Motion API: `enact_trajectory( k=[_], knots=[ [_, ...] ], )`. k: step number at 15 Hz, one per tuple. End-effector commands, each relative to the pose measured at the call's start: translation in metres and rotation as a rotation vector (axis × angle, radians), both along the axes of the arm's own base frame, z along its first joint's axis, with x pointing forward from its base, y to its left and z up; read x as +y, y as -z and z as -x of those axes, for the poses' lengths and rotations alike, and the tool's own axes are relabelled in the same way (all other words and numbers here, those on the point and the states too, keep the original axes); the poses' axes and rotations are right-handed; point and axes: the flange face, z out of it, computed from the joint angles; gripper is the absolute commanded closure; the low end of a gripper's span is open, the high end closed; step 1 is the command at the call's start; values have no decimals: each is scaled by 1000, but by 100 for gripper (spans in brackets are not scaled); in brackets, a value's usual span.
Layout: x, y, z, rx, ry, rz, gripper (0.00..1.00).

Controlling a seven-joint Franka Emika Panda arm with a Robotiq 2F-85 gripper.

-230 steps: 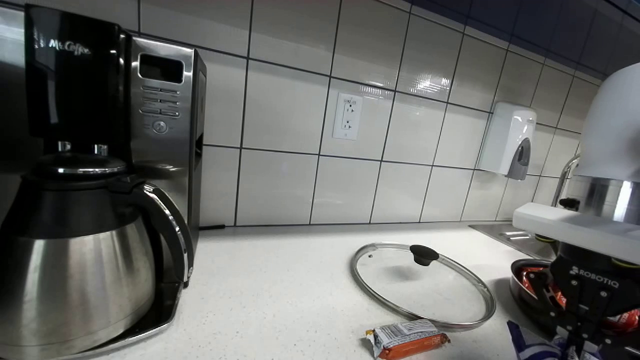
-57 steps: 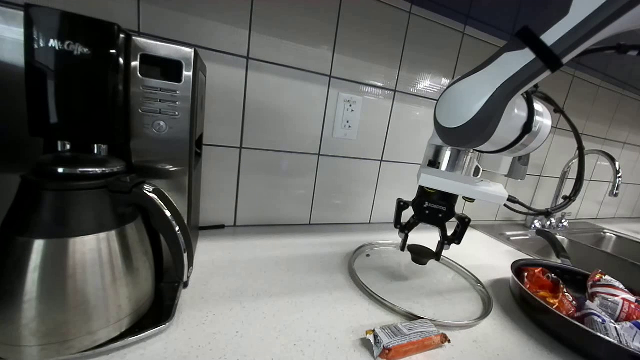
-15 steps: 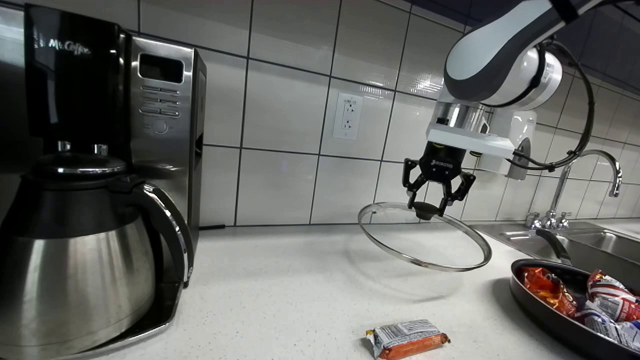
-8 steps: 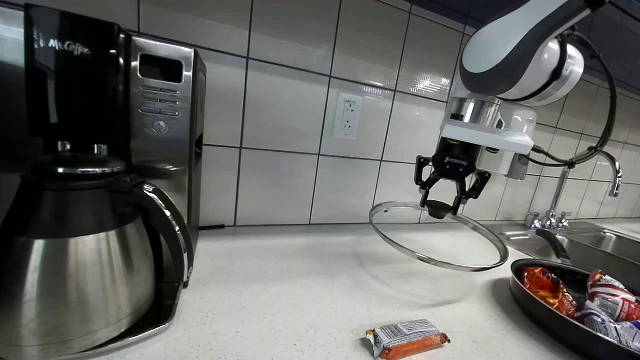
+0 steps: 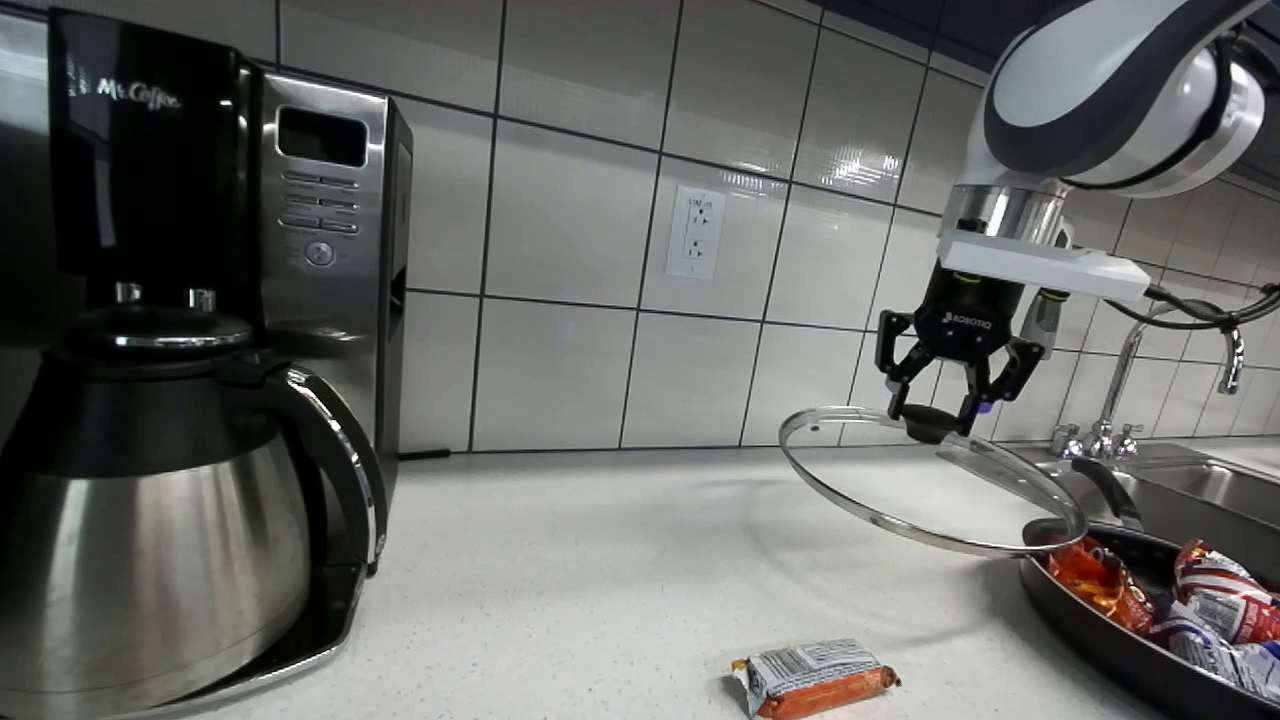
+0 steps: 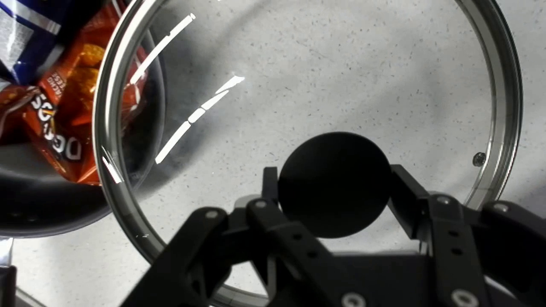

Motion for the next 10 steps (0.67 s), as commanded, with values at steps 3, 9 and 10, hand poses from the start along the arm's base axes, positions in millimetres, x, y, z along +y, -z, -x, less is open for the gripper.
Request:
enact_trajectory(
  k=[3, 9, 10],
  knots=[
    [-20, -35, 44, -35, 9, 19, 61],
    [-46, -40, 78, -28, 17, 16, 61],
    [-51, -40, 83, -29, 20, 15, 61]
  ],
)
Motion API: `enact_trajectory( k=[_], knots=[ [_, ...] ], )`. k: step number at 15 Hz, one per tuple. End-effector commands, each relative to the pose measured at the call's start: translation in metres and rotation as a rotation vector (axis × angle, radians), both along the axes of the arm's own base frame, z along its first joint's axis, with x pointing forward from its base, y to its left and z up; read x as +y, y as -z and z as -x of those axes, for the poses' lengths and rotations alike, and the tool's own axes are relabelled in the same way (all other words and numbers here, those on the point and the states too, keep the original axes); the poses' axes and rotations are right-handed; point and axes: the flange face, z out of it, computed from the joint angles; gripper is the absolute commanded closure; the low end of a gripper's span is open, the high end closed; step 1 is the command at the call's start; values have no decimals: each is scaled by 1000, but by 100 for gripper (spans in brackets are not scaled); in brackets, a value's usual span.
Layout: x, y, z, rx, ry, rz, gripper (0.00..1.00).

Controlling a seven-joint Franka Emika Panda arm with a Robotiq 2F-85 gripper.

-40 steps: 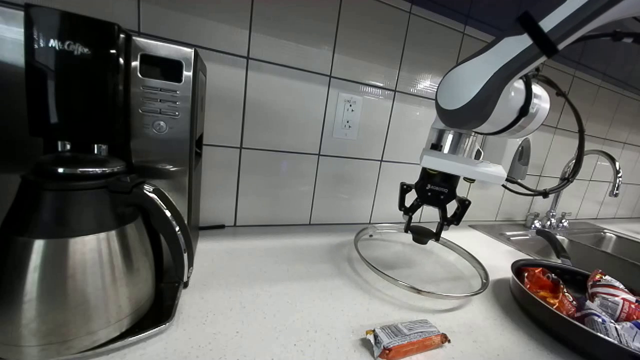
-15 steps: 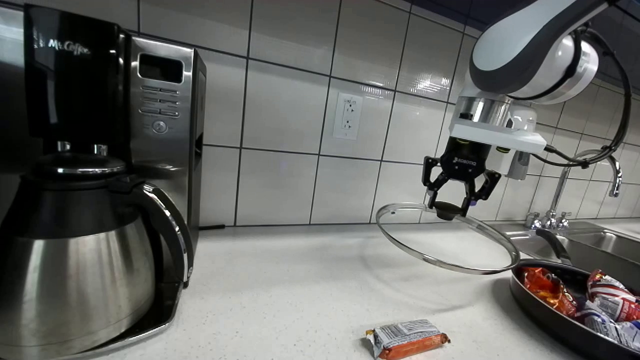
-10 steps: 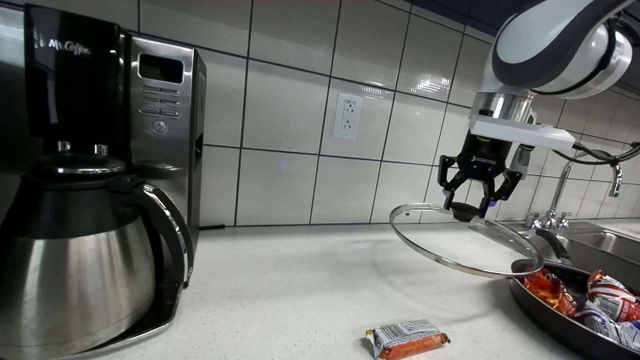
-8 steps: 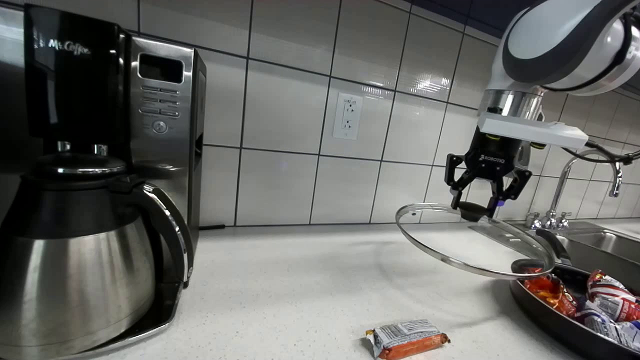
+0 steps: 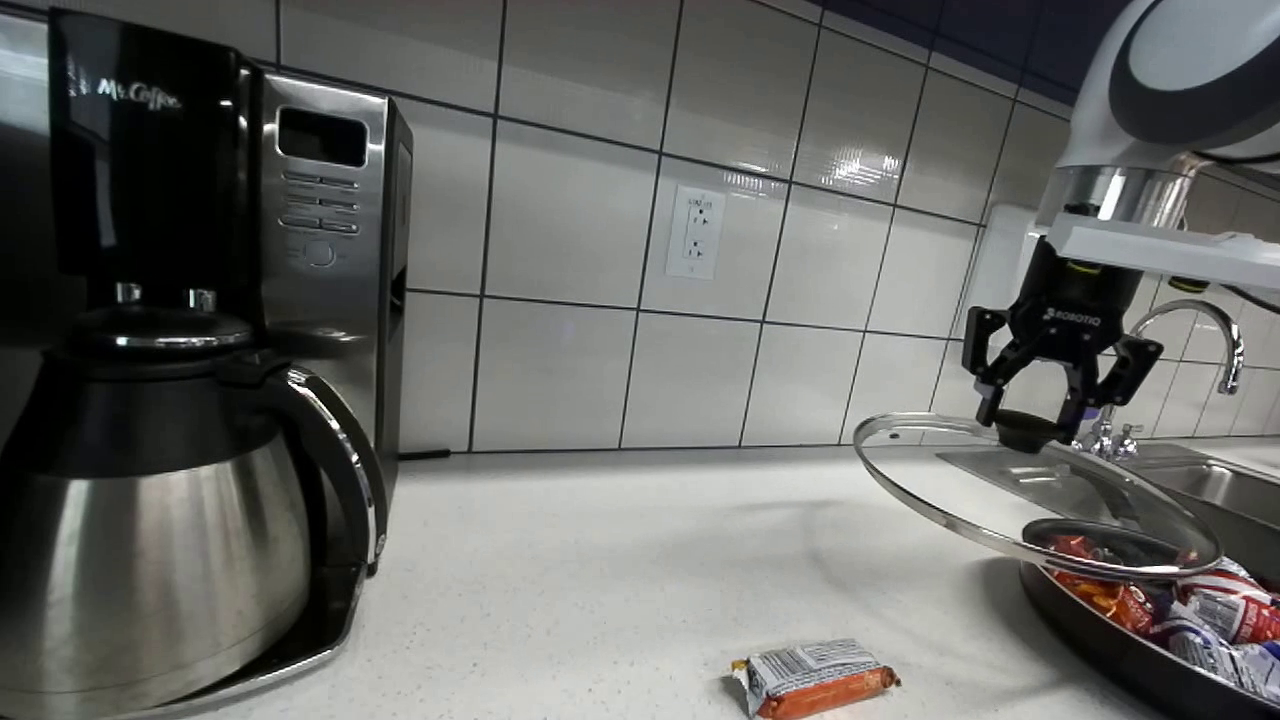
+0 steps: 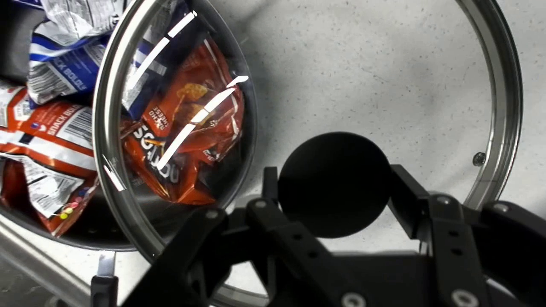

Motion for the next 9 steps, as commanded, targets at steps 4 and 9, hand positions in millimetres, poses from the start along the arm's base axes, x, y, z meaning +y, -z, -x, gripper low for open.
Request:
enact_trajectory(
  k=[4, 9],
  knots=[
    [-31, -25, 39, -26, -9, 21, 61],
    [-56, -21, 58, -14, 1, 17, 61]
  ],
)
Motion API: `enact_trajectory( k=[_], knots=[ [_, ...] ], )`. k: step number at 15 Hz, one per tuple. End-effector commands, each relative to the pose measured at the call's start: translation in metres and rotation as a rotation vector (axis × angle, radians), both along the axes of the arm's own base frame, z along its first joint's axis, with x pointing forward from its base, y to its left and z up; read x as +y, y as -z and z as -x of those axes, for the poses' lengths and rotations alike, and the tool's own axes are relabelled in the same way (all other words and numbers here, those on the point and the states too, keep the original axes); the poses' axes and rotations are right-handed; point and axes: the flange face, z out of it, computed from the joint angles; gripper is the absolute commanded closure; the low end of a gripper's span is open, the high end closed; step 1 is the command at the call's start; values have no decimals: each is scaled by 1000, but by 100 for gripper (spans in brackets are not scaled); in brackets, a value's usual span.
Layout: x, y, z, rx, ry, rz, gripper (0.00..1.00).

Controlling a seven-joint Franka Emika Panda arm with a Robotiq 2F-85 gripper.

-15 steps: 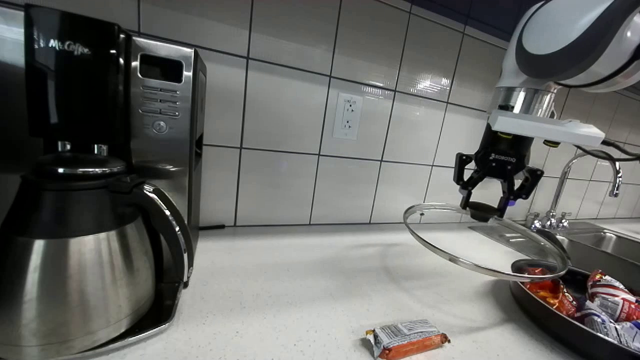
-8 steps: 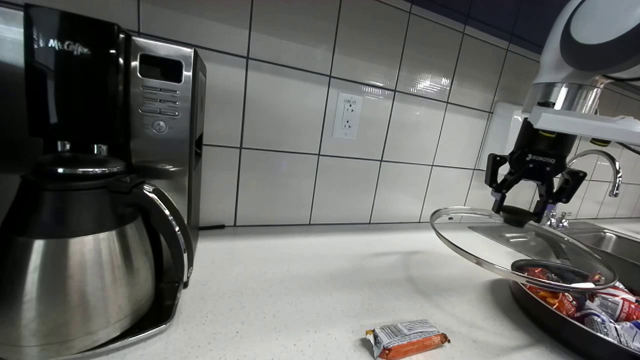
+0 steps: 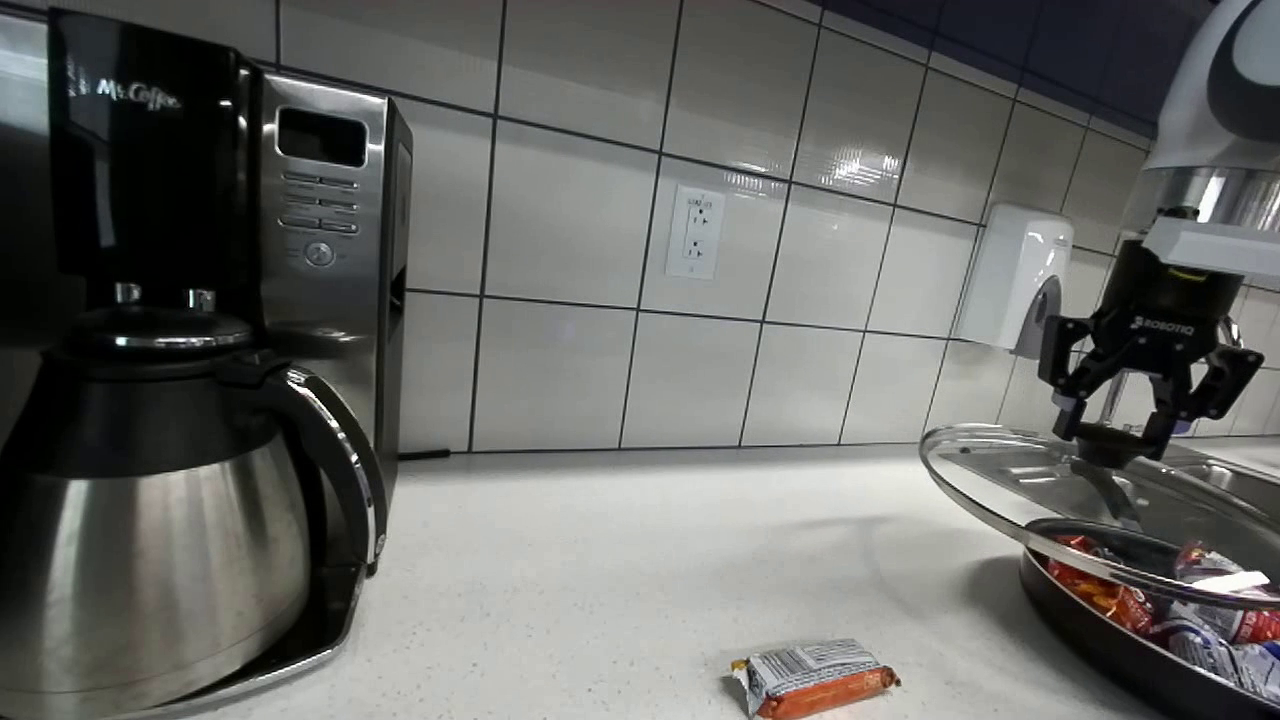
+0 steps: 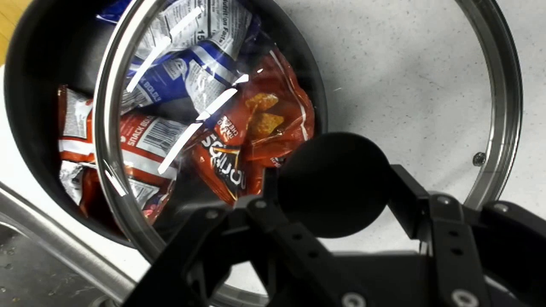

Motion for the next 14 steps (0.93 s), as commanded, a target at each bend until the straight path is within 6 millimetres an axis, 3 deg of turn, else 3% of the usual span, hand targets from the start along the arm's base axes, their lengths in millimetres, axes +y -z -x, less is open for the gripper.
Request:
enact_trajectory(
  k=[1, 8, 14],
  knots=[
    [-21, -16, 20, -27, -18, 4, 61],
    [-60, -4, 36, -1, -15, -9, 61],
    [-78, 8, 46, 24, -17, -17, 61]
  ],
)
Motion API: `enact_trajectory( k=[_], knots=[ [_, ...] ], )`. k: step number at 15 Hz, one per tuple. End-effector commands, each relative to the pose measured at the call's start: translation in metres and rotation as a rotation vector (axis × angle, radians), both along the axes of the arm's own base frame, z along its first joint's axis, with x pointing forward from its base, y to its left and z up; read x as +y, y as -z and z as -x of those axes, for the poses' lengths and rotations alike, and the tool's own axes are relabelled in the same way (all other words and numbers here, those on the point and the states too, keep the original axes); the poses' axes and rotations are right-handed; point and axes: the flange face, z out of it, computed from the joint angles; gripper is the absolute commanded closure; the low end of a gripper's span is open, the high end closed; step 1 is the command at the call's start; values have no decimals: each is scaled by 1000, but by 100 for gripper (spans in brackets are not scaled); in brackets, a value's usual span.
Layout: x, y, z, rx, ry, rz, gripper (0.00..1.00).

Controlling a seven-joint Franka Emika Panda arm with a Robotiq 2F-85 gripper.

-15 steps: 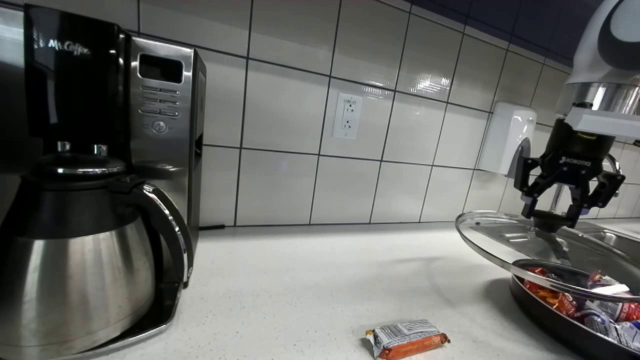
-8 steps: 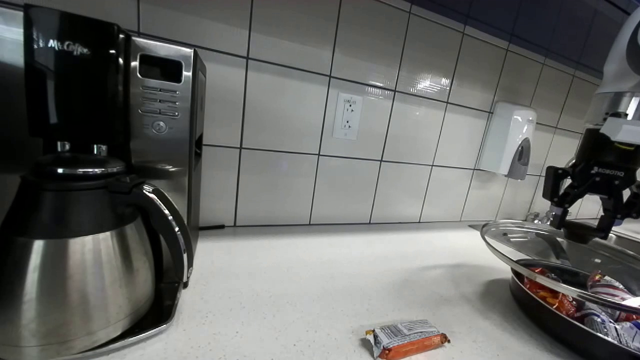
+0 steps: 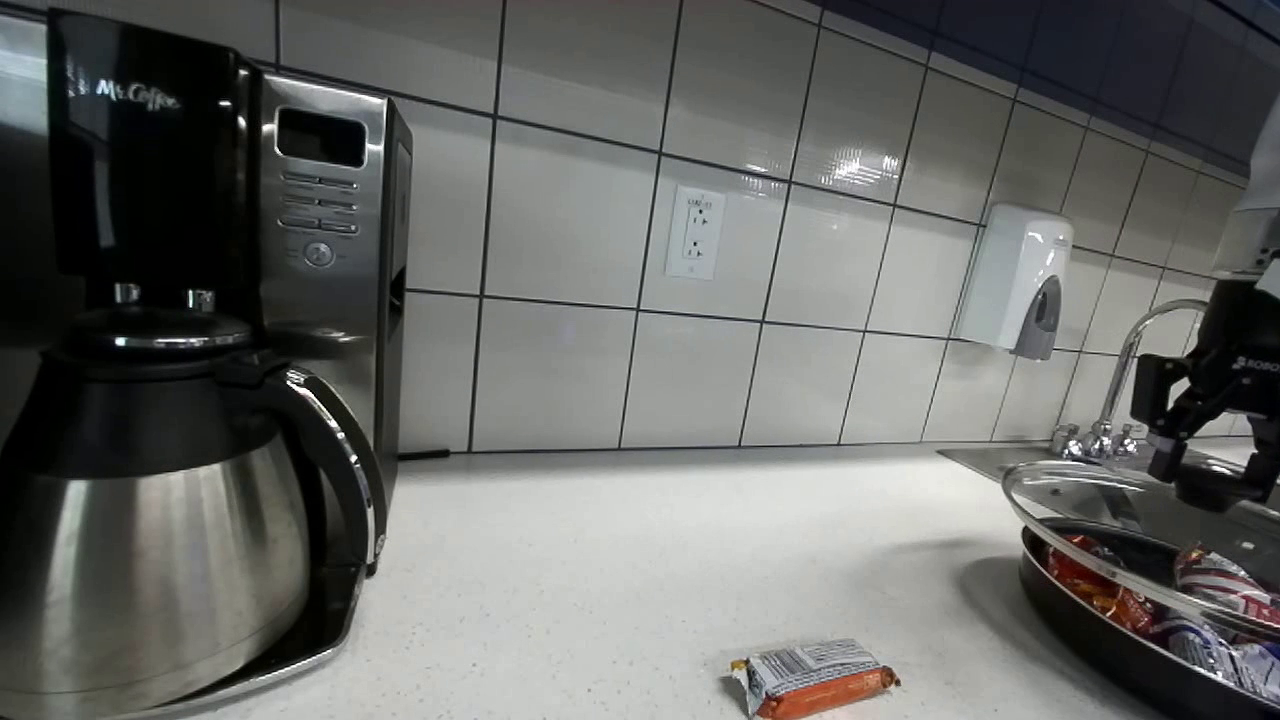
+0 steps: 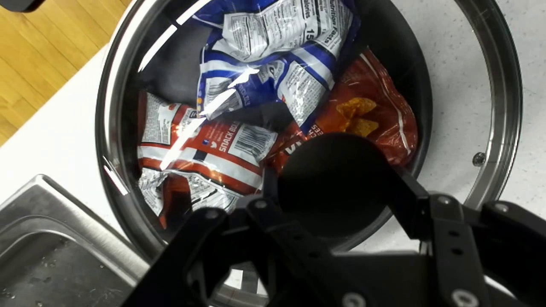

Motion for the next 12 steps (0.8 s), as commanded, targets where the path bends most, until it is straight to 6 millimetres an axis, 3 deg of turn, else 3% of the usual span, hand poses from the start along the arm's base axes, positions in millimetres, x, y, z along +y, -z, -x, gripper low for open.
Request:
enact_trajectory(
  k=[1, 12],
  knots=[
    [-9, -9, 10, -23, -11, -2, 61],
    [-25, 12, 16, -42, 47, 12, 61]
  ],
)
